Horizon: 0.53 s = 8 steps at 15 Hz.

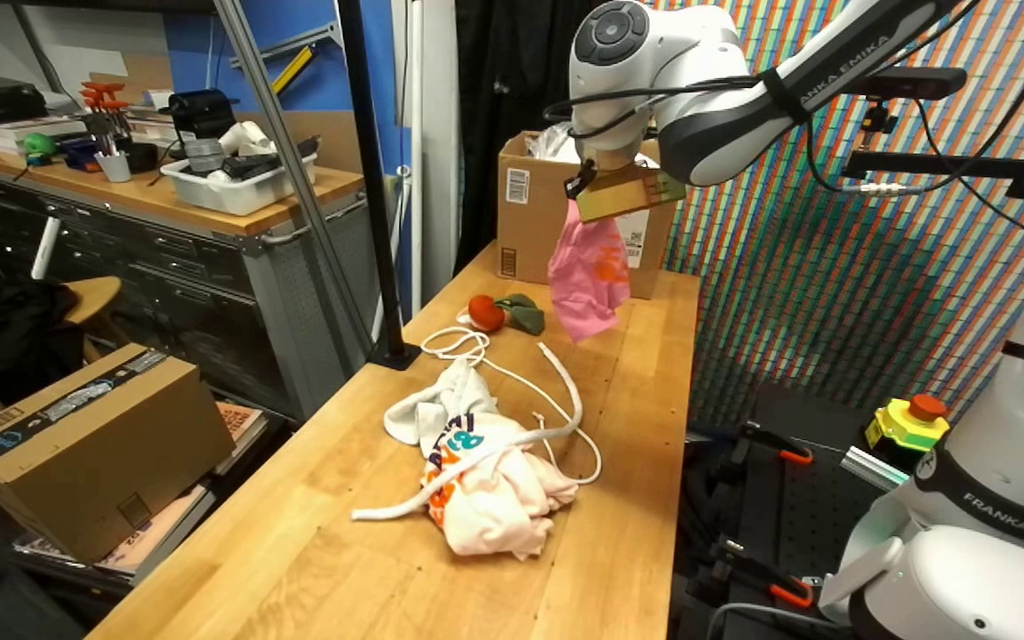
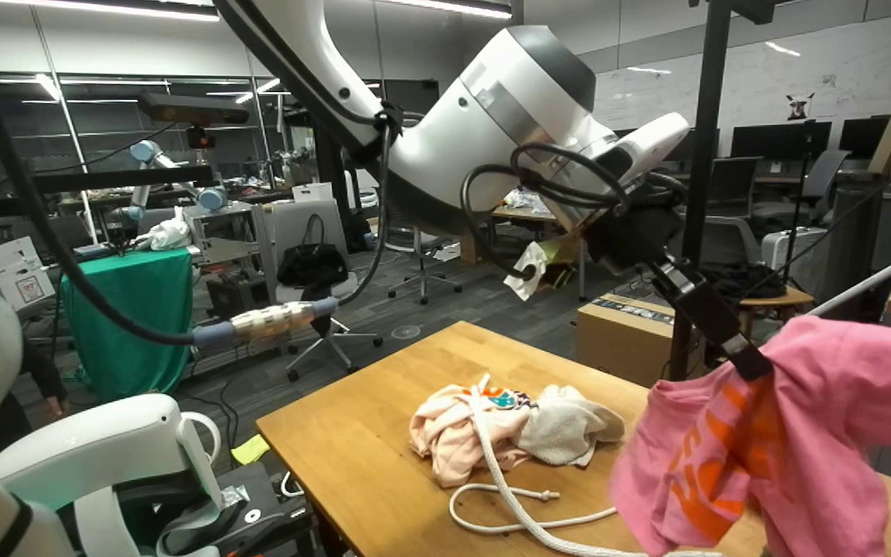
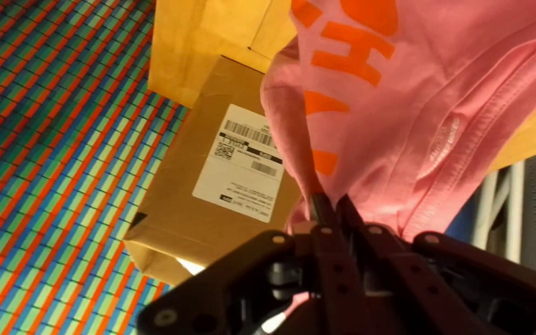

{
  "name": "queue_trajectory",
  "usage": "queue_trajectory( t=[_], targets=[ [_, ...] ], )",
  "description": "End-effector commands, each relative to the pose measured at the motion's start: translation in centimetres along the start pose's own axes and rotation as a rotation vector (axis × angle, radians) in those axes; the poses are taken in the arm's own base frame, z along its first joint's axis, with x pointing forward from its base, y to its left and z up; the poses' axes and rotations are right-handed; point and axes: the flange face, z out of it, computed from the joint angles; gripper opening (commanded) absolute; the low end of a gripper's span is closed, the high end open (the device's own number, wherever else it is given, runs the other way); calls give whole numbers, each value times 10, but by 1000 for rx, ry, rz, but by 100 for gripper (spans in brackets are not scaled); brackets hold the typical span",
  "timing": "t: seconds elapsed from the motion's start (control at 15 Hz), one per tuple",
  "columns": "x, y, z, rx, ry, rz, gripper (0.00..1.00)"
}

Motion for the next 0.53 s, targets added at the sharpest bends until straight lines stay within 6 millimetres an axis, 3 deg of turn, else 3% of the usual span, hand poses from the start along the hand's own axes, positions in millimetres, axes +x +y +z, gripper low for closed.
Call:
queue_trajectory(
  t=[0.0,0.27,0.33,0.47],
  targets=[
    [18,20,18,-99,2,138,6],
    [34,39,43,-207,8,320,7],
    [37,40,48,-223,11,356,32],
    [39,41,55,-247,9,394,35]
  ],
)
